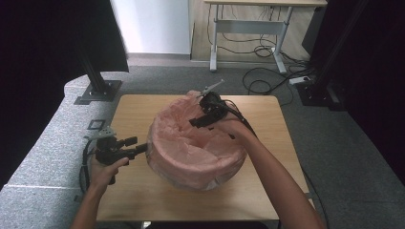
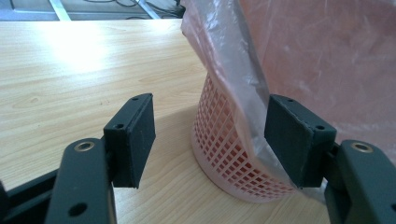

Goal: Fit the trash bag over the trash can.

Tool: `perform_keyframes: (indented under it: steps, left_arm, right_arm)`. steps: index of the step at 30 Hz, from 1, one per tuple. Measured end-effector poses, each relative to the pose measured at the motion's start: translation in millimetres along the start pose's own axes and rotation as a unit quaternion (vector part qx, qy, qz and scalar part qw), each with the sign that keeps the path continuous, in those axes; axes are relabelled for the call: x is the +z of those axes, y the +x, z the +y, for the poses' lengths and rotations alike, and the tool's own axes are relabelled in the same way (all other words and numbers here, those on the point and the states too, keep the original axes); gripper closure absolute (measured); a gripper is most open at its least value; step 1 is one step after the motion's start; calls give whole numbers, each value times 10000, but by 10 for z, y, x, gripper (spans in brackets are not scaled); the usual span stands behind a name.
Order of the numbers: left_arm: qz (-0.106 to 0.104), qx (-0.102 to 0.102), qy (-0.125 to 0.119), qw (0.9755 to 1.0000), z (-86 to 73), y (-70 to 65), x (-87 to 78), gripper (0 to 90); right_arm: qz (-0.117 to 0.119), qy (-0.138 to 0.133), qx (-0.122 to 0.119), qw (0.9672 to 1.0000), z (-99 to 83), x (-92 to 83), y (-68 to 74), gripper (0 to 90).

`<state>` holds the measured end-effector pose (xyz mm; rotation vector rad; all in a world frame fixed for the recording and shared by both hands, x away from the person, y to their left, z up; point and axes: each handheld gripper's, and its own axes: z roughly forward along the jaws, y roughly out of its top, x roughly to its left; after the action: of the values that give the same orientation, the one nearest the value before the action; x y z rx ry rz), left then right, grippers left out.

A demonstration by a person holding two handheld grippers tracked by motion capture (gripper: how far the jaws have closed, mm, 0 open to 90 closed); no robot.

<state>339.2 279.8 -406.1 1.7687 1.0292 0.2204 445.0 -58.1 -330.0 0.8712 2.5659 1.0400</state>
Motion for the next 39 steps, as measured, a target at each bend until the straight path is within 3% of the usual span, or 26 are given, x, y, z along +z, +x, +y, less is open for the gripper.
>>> perform_keyframes:
  steps: [7, 13, 18, 22, 25, 31, 39]
  left_arm:
    - [-2, 10, 10, 10000, 0, -2, 3, 332]
    - [10, 4, 21, 10000, -3, 6, 7, 333]
    - [2, 3, -19, 10000, 5, 7, -12, 332]
    - [5, -17, -43, 10000, 12, 12, -19, 333]
    - [-12, 3, -31, 10000, 17, -4, -8, 333]
    - [-29, 49, 11, 10000, 16, -26, 9, 333]
    - [-20, 32, -13, 10000, 15, -1, -13, 333]
  right_arm:
    - [-12, 331, -88, 9994, -36, 151, 70, 274]
    - [60, 356, -8, 9993, -52, 154, 67, 274]
    - [111, 71, -39, 9999, -42, 54, 87, 276]
    - [398, -364, -91, 9985, -12, -86, 146, 280]
    - [603, -460, -213, 9969, 0, -122, 241, 279]
    - [798, -194, -365, 9960, -17, 50, 397, 258]
    - [889, 126, -407, 9951, -26, 151, 434, 238]
